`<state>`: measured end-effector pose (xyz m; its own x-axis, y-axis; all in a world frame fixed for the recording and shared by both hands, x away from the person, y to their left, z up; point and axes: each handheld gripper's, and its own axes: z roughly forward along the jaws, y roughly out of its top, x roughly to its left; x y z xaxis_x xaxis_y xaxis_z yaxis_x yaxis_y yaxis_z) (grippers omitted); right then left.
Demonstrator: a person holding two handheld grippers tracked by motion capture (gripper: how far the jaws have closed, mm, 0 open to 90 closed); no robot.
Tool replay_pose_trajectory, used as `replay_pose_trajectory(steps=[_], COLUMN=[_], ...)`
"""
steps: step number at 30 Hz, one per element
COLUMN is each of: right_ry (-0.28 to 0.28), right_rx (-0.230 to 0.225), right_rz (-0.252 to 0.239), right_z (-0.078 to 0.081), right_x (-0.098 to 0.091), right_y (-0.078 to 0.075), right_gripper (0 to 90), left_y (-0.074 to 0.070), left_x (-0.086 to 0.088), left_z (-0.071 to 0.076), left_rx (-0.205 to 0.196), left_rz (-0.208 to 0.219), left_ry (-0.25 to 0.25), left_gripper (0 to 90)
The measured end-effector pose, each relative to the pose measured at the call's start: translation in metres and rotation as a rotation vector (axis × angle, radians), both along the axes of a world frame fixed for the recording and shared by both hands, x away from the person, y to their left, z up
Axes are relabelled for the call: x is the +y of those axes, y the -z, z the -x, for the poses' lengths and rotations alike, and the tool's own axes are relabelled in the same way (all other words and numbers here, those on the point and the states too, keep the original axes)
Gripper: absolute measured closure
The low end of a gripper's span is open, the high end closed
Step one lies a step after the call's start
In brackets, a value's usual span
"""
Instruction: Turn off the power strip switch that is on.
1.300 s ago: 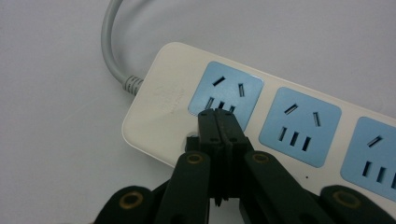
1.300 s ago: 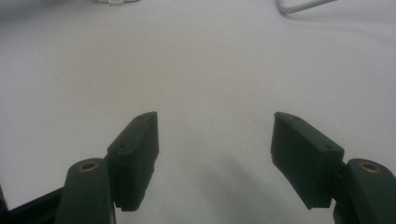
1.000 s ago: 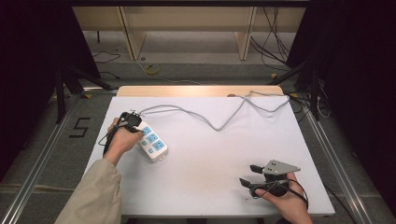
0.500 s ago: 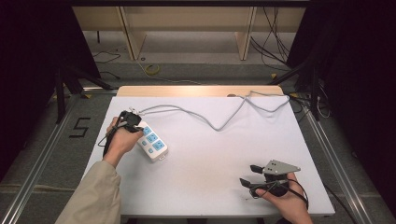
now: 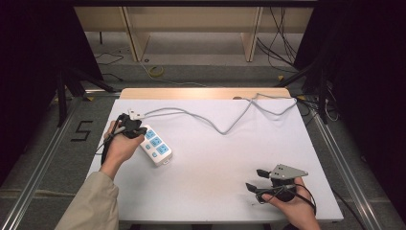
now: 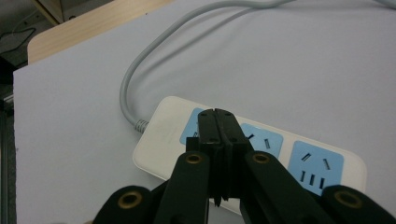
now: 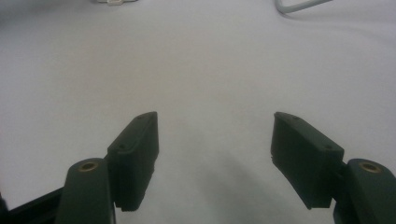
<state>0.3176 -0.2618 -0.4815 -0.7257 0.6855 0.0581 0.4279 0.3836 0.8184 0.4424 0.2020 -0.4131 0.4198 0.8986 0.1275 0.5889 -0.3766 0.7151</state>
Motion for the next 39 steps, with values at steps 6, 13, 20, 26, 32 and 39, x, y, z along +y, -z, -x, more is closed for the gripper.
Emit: replay_pose_trajectory(steps=[6,13,20,26,32,39], right_ry=[0.0,0.0,0.001,0.002,0.0,-0.002], right_rx=[0.0,0.001,0.001,0.0,0.0,-0.003], right_rz=[0.0,0.002,0.001,-0.001,-0.001,0.001], right_z=[0.0,0.0,0.0,0.0,0.0,0.0], right_x=[0.0,0.0,0.0,0.0,0.0,0.0], right_y=[0.0,0.0,0.0,0.0,0.0,0.0], right_gripper=[33.3,33.2,33.2,33.2,33.2,33.1], left_y=[-0.007,-0.011,-0.007,-0.004,0.007,0.03], left_x=[-0.005,-0.013,-0.023,-0.03,-0.031,-0.025], left_z=[0.013,0.026,0.038,0.051,0.07,0.09], left_rx=[-0.028,-0.073,-0.094,-0.085,-0.135,-0.159], left_rz=[0.027,0.114,0.172,0.176,0.197,0.186], left_ry=[0.042,0.125,0.212,0.272,0.315,0.323], left_gripper=[83.0,69.1,44.2,33.7,29.7,28.6])
